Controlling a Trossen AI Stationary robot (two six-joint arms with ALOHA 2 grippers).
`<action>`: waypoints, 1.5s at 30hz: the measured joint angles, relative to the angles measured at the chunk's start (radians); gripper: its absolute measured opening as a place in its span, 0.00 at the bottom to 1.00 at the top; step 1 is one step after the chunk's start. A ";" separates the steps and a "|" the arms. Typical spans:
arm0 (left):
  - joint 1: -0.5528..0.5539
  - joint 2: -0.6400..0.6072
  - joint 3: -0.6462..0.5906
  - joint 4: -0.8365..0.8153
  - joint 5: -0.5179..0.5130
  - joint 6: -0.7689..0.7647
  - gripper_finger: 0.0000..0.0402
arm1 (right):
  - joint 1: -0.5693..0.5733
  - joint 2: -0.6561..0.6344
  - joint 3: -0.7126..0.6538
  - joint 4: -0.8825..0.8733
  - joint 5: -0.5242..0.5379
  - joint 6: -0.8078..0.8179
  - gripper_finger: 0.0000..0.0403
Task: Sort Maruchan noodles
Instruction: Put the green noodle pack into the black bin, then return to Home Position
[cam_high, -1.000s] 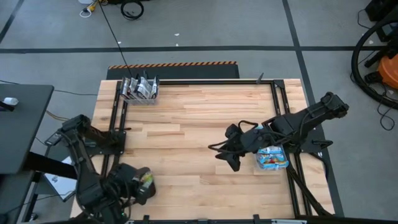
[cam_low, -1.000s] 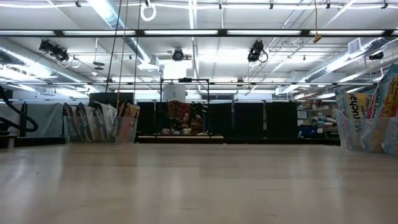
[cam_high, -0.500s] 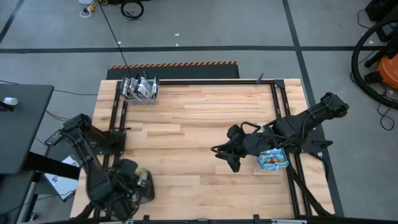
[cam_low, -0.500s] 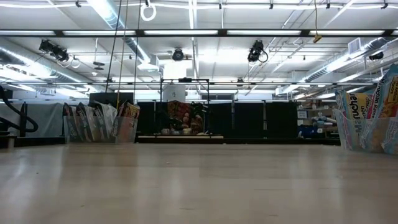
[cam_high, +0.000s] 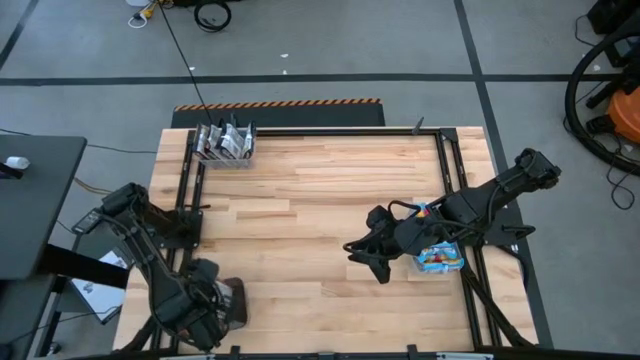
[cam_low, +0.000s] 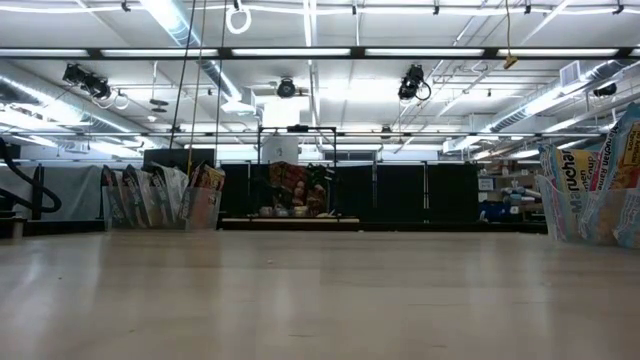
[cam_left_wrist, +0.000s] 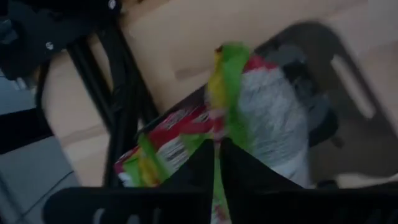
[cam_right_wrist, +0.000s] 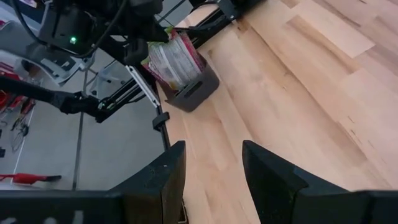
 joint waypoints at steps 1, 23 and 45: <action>0.000 0.000 0.000 -0.002 0.021 0.029 0.09 | 0.000 0.000 0.000 0.000 0.000 -0.001 0.41; 0.224 -0.251 0.090 0.289 -0.909 0.572 0.27 | -0.201 0.002 0.000 0.155 -0.168 -0.712 0.25; 0.965 -0.254 -0.015 1.105 -0.115 1.855 0.02 | -0.512 -0.394 -0.315 0.320 -0.348 -0.991 0.04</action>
